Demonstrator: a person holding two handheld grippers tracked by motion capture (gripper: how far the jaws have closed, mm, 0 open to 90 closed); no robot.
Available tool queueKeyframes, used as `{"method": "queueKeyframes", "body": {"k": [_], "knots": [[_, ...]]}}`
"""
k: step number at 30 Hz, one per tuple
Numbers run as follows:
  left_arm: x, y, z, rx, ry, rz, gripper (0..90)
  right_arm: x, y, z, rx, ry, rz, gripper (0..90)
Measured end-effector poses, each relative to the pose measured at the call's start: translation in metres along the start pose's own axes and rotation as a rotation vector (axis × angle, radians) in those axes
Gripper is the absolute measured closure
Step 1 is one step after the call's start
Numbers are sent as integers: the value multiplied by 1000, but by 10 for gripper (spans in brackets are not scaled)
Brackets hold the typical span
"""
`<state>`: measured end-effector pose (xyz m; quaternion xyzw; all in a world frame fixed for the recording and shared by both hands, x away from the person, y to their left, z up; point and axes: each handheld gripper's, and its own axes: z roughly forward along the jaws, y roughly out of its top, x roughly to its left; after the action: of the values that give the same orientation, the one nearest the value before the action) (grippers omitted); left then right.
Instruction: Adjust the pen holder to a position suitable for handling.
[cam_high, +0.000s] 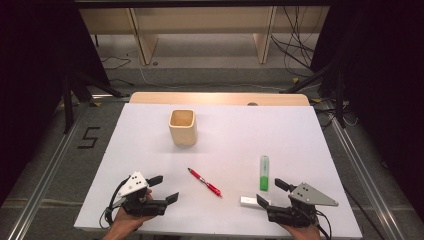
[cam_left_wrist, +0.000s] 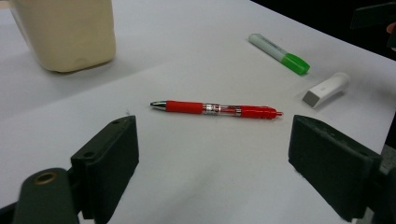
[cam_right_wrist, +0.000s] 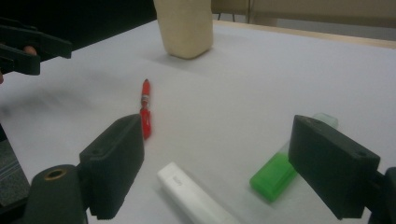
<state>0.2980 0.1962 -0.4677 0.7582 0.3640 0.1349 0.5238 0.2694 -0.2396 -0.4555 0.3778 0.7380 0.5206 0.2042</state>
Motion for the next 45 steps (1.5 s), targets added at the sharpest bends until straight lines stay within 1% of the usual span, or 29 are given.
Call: {"method": "queueKeyframes", "body": {"k": [7,12,13,16,17,18,19,20,21,22,24,25,27,28,29,30,31,32,33,34,38,41,42,43,44,45], "knots": [[1,1,0,2,5,2,158,-1,0,0,4,-6,5,194],[4,2,3,3,5,-13,159,-2,0,0,2,-7,6,195],[4,2,4,4,8,-21,159,-2,0,0,-3,-9,15,196],[7,6,5,7,16,-23,159,-2,1,0,-2,-10,11,197],[8,7,6,11,20,-29,159,-2,1,-1,-4,-11,11,197],[11,10,6,11,1,-78,160,-2,1,-1,-5,-13,11,198],[13,12,6,4,-10,-97,161,-2,1,-1,-6,-15,12,199],[13,12,6,4,-10,-97,165,-2,1,-1,-8,-15,11,199],[16,15,6,-2,10,-100,168,-2,1,-2,-10,-14,9,200],[16,15,6,-2,10,-100,168,-1,2,-2,-11,-14,9,201],[20,17,11,9,42,-81,168,-1,2,-1,-12,-12,9,201],[22,18,12,14,50,-79,168,-1,2,-1,-13,-13,9,201],[26,20,15,14,62,-91,168,0,2,-1,-12,-15,6,202],[29,23,18,19,83,-85,169,0,2,-1,-13,-15,5,203],[30,25,19,20,95,-76,169,0,2,-1,-13,-14,6,203],[30,25,19,20,95,-76,169,0,2,-1,-13,-14,6,203],[33,28,22,31,119,-67,169,-1,2,-1,-14,-13,6,203],[33,28,22,31,119,-67,169,-1,2,-1,-14,-12,6,203],[37,30,24,29,132,-77,168,-1,1,-1,-13,-12,7,203],[37,30,24,29,132,-77,169,-1,1,-1,-13,-12,7,203],[46,36,29,41,174,-92,169,0,2,-2,-14,-12,8,204],[53,40,31,53,212,-115,208,-1,1,-1,-11,-12,10,204],[55,42,32,60,225,-112,228,-1,2,-1,-13,-12,8,203],[57,44,33,68,239,-109,228,-1,2,-1,-13,-12,8,203],[60,45,35,69,245,-109,248,-1,2,-1,-15,-13,8,204],[62,46,36,66,250,-114,307,-1,2,-1,-15,-13,8,205]]}}
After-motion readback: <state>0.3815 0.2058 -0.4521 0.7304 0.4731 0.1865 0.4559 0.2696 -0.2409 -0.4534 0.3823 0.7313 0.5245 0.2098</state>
